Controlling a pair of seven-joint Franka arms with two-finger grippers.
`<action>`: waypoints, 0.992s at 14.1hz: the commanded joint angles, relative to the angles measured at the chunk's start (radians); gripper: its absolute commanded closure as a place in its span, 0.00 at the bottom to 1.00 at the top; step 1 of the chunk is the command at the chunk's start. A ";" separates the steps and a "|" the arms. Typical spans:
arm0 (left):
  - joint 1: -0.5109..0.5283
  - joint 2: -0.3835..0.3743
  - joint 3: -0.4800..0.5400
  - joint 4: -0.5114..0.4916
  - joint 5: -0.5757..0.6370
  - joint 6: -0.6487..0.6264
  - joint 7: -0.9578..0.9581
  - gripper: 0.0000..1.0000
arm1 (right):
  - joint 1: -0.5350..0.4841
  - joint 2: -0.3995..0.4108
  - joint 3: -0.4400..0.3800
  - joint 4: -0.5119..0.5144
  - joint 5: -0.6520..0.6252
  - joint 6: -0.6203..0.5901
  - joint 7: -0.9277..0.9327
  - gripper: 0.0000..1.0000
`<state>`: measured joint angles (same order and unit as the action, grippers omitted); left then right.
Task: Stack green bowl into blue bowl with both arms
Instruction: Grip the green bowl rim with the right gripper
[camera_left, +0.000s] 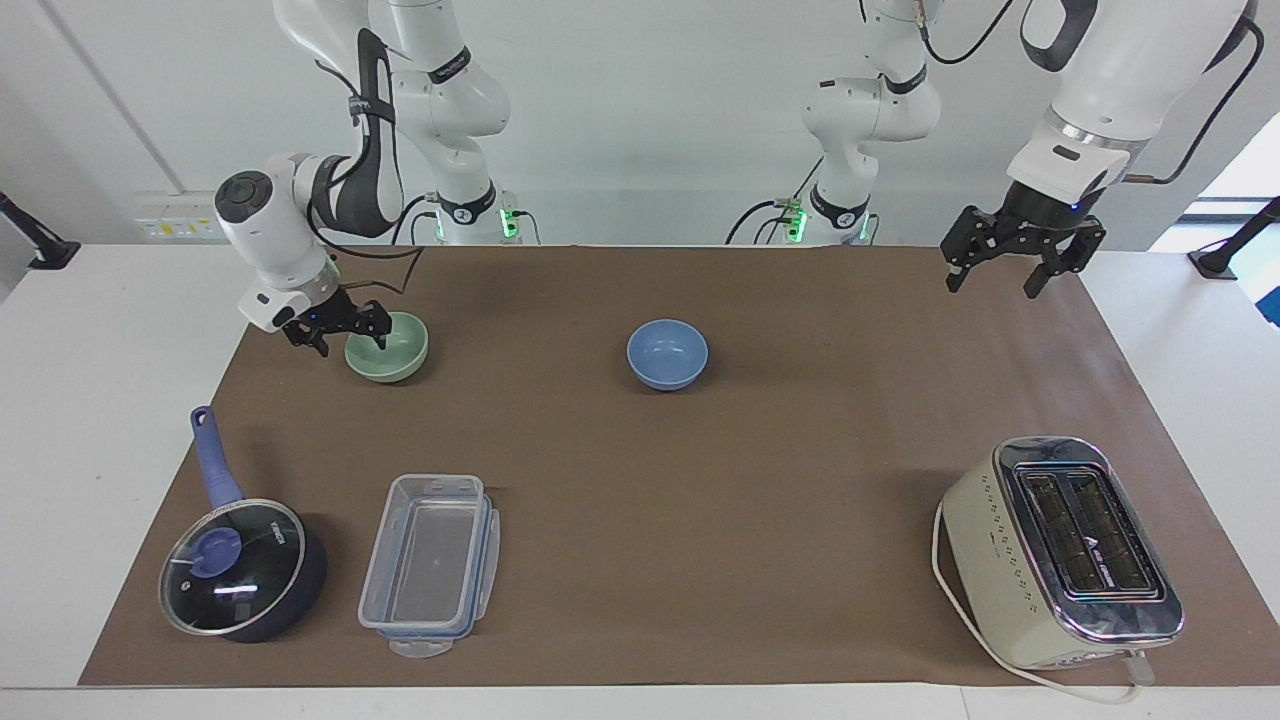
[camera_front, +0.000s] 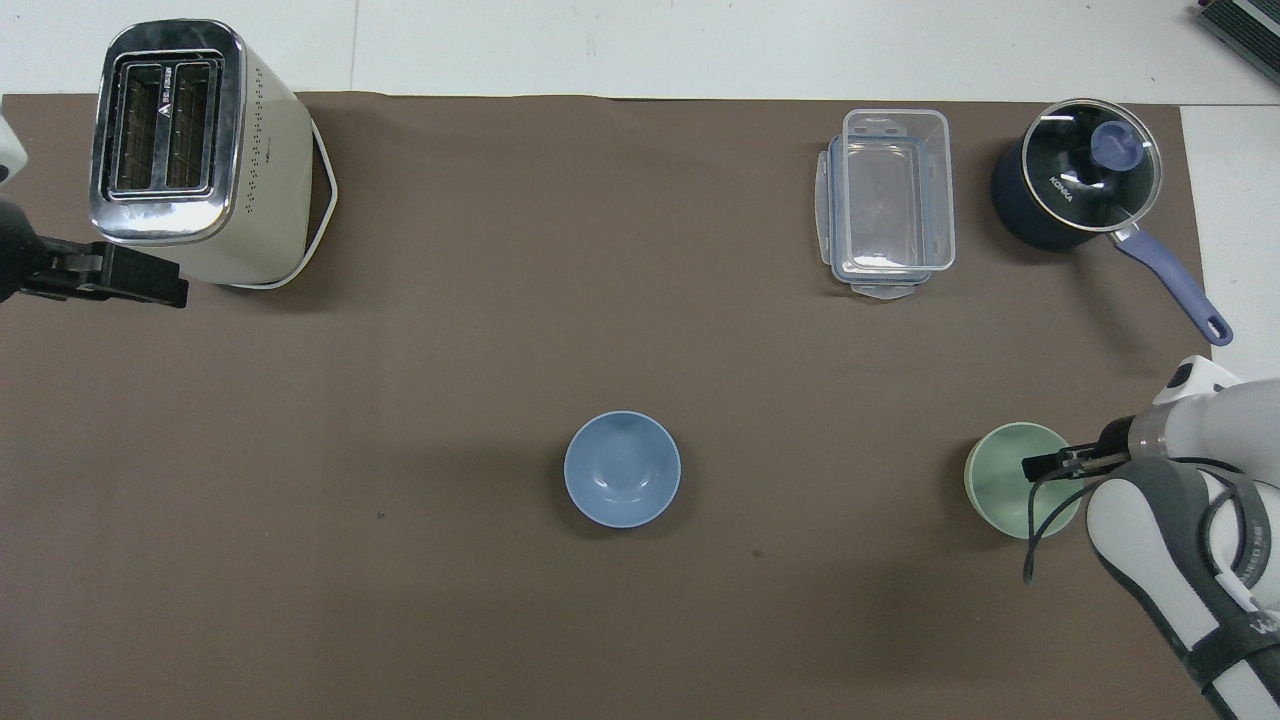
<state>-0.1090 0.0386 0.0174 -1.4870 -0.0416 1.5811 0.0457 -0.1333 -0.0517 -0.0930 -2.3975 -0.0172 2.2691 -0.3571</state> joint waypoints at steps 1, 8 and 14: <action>0.017 0.037 -0.008 0.079 0.019 -0.059 0.028 0.00 | -0.019 -0.002 0.004 -0.023 0.019 0.027 -0.081 0.04; 0.015 0.054 -0.014 0.110 0.023 -0.075 0.028 0.00 | -0.043 0.021 0.006 -0.023 0.019 0.044 -0.120 1.00; 0.009 -0.003 -0.016 0.027 0.019 -0.076 0.031 0.00 | -0.049 0.021 0.006 0.004 0.019 0.002 -0.143 1.00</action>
<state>-0.1008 0.0718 0.0049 -1.4194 -0.0416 1.5141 0.0613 -0.1632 -0.0413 -0.0896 -2.4083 -0.0057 2.2800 -0.4569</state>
